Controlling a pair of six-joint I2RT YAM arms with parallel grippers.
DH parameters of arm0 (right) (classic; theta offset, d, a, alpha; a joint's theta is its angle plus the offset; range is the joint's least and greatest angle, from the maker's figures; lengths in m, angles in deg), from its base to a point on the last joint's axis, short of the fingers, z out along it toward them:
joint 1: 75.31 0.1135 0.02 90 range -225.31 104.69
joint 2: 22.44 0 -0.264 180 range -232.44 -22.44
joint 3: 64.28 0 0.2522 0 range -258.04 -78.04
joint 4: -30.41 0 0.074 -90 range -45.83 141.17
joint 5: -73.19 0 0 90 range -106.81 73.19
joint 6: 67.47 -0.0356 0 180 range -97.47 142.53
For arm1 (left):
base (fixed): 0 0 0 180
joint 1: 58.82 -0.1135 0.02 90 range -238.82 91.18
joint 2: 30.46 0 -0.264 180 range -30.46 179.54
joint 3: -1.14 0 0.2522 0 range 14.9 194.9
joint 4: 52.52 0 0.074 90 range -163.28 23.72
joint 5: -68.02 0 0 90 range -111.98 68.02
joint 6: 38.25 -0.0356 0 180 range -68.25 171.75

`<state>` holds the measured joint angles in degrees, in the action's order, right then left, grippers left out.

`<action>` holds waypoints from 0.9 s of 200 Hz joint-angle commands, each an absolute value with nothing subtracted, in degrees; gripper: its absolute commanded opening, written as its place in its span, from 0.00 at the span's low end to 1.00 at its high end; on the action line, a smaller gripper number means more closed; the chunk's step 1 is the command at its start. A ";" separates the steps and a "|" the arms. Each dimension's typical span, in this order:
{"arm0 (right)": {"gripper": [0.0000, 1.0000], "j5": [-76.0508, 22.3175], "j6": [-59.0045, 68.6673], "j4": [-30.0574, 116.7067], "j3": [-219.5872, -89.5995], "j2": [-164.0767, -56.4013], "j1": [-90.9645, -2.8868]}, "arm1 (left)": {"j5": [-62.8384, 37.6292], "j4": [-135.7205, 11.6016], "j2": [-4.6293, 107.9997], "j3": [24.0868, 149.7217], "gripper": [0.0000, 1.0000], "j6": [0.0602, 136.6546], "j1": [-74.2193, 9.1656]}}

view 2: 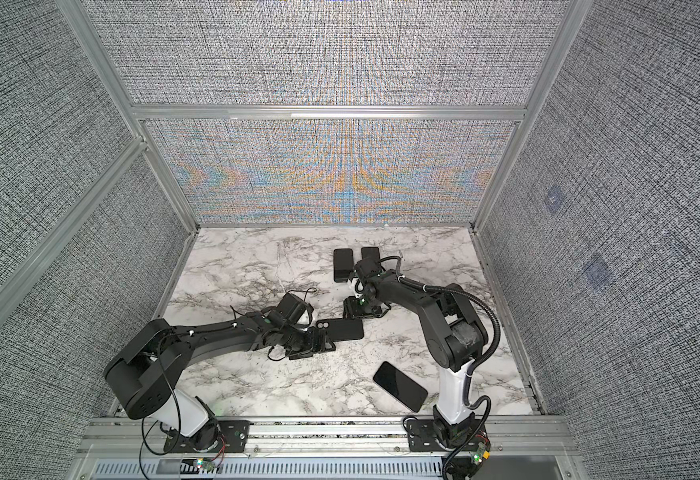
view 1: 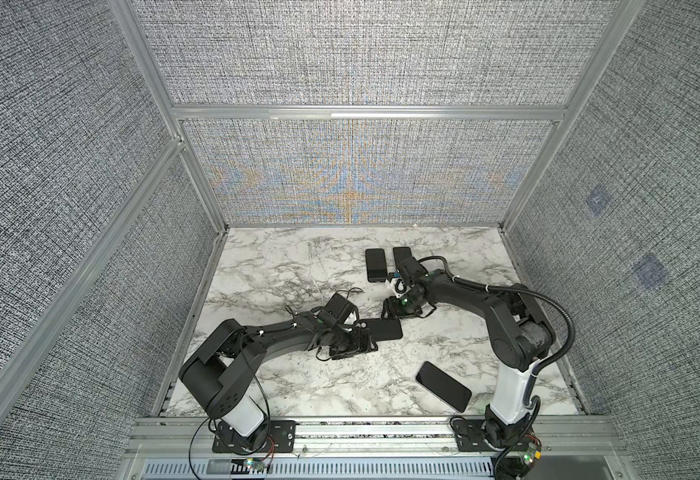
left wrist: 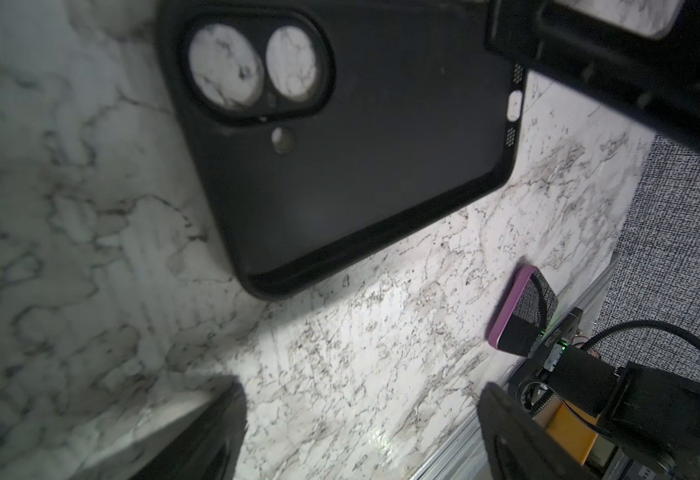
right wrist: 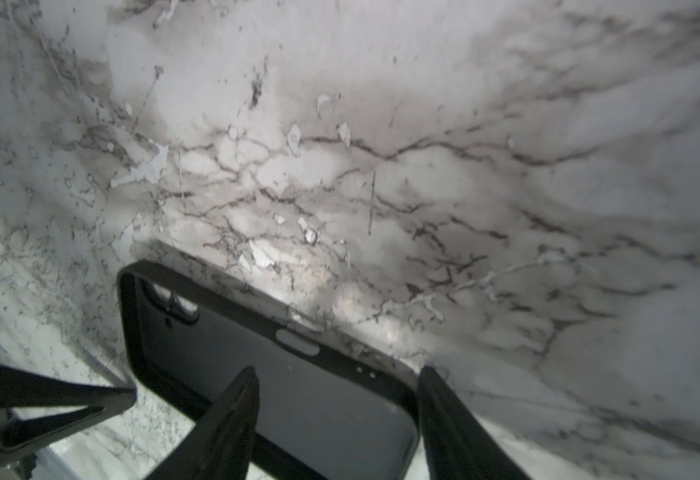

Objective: Put the phone into the phone case

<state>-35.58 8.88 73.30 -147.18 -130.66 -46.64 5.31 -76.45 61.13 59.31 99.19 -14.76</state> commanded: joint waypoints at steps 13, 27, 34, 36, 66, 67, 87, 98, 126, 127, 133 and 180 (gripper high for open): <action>0.63 -38.29 7.85 74.06 -143.15 -127.63 -45.46 | 4.19 -75.33 60.97 58.52 0.88 99.38 -14.95; 0.63 -38.65 7.39 73.84 -141.40 -126.14 -44.51 | 3.41 -75.15 60.39 58.13 0.88 99.56 -15.07; 0.62 -38.93 7.17 73.76 -140.72 -125.45 -43.86 | 3.02 -75.11 60.06 57.92 0.88 99.69 -15.32; 0.62 -39.02 7.09 73.72 -140.51 -125.27 -43.63 | 2.93 -75.10 59.96 57.85 0.88 99.73 -15.33; 0.61 -39.18 5.03 72.86 -137.44 -122.88 -40.03 | 1.89 -75.21 58.26 56.78 0.87 99.91 -16.86; 0.61 -39.16 4.90 72.89 -137.32 -122.80 -39.92 | 1.87 -75.22 58.24 56.71 0.88 99.91 -16.88; 0.61 -38.97 2.67 71.67 -135.44 -121.20 -37.34 | 1.49 -75.37 56.94 55.74 0.87 100.00 -18.13; 0.61 -38.62 1.37 71.19 -133.43 -120.43 -35.83 | 1.49 -75.40 56.41 55.37 0.87 99.92 -18.71; 0.60 -36.76 -1.38 70.84 -131.53 -118.40 -32.90 | 1.75 -75.66 55.86 55.20 0.88 99.43 -19.69; 0.60 -36.54 -1.42 71.00 -131.46 -118.19 -32.79 | 1.75 -75.63 55.90 55.23 0.87 99.45 -19.70; 0.60 -35.31 -1.99 71.95 -131.35 -117.06 -32.40 | 1.89 -75.67 55.93 55.30 0.88 99.39 -19.78; 0.60 -27.54 -10.18 80.03 -123.68 -100.93 -29.98 | 2.37 -76.38 55.65 55.68 0.88 98.60 -19.84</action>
<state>-32.02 -4.17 73.52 -127.25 -106.99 -31.15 2.21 -75.56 56.02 55.28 99.69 -19.75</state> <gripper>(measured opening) 0.606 0.876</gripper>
